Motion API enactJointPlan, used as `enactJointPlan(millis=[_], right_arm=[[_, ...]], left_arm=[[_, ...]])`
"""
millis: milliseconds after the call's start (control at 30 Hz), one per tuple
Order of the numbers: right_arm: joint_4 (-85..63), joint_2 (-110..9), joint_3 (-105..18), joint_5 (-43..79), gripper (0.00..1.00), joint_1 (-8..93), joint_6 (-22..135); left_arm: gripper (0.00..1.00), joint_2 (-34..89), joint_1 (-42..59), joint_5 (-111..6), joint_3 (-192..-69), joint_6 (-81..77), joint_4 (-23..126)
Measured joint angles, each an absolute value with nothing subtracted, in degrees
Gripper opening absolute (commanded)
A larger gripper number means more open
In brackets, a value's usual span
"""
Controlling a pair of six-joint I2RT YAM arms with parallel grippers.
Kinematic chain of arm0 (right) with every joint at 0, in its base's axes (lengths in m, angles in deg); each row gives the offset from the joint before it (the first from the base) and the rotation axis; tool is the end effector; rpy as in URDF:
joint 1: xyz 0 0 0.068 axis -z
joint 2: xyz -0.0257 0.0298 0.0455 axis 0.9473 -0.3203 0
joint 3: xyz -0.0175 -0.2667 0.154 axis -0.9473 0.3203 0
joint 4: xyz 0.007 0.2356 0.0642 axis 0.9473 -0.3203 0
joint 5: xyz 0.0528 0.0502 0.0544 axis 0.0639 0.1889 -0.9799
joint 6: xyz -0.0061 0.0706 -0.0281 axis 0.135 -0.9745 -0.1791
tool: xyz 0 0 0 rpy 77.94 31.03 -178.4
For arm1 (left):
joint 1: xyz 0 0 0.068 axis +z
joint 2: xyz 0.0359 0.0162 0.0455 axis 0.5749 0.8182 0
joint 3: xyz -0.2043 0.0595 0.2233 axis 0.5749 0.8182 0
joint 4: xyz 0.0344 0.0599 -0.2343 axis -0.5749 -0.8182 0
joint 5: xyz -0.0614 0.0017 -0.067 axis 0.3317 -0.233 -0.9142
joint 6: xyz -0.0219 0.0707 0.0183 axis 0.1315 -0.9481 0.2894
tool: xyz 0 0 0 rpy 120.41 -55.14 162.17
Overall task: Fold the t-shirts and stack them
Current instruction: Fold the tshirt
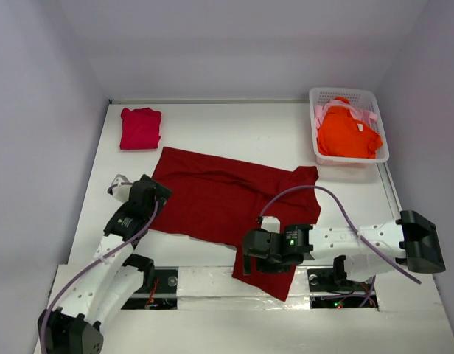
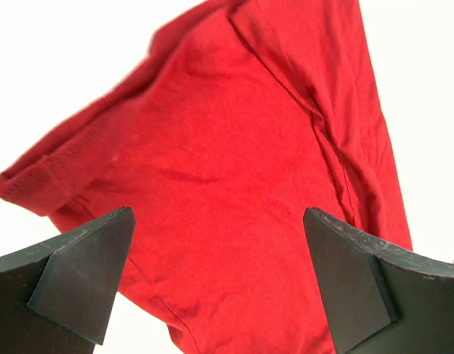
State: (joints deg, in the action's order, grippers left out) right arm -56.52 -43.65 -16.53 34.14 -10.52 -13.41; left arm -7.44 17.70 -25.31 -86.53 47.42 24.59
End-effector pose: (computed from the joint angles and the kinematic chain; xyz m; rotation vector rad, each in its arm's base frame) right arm 0.0391 0.2082 0.2262 -0.0928 2.9176 0.4131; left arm 0.1330 -0.0195 0.2366 -0.9920 1.9779 -0.4002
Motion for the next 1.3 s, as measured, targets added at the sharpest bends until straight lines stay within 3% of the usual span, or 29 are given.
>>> enactJointPlan(millis=[533,1300], right_arm=[[-58.9,-44.6,-20.0,36.1,0.92,-10.5,-13.2],[-55.9,-40.5,-14.8,36.2,0.92,-9.9,-13.3]], left_arm=[[0.99,-6.4,22.1,-37.3,-78.0,48.4,29.1],[0.99,0.4,22.1,-33.3,-90.2,47.8,18.1]])
